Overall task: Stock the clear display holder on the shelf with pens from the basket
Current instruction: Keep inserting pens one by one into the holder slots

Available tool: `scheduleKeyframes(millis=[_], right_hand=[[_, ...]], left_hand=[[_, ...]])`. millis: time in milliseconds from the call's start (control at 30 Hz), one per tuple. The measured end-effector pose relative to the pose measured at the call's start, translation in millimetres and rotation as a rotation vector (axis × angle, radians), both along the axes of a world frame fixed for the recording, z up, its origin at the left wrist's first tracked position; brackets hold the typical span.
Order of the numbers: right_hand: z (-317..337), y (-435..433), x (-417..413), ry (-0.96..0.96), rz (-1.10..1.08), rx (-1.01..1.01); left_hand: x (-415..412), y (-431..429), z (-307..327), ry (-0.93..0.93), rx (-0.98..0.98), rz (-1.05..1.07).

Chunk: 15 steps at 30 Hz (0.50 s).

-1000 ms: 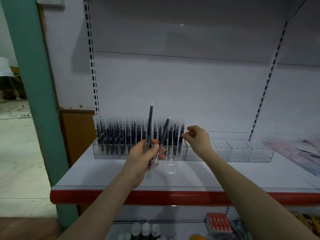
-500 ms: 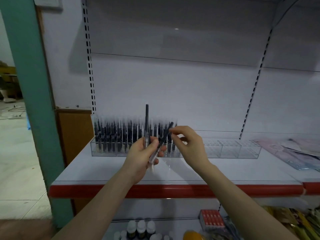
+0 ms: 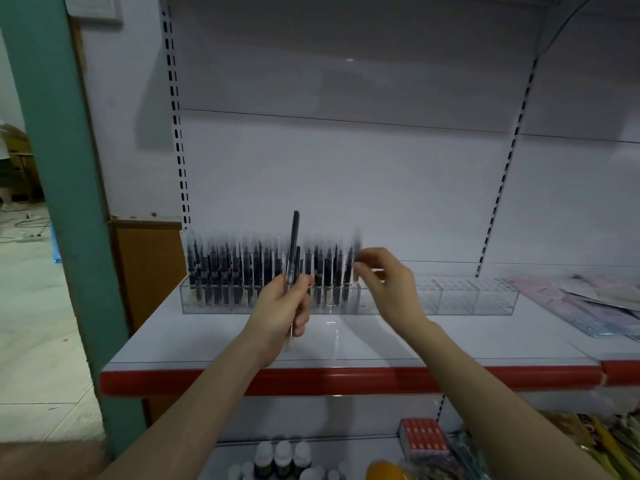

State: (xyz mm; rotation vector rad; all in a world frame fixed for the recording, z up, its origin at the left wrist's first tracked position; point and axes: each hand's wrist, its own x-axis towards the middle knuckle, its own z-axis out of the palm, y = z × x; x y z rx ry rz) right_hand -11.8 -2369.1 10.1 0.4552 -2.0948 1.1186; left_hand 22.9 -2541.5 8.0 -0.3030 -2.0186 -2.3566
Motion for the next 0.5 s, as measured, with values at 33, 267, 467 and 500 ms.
scheduleKeyframes(millis=[33, 267, 467, 500], right_hand=[[3.7, 3.2, -3.6, -0.048, -0.041, -0.078], [21.6, 17.6, -35.0, -0.247, -0.121, -0.275], [20.9, 7.8, -48.2, -0.293, -0.122, -0.186], [21.0, 6.9, -49.2, -0.294, -0.121, -0.177]], left_hand=[[-2.0, -1.4, -2.0, 0.003, -0.011, 0.005], [-10.4, -5.0, -7.4, -0.034, -0.024, 0.033], [-15.6, -6.5, -8.1, -0.061, 0.051, 0.014], [-16.0, -6.8, -8.6, -0.043, 0.037, 0.024]])
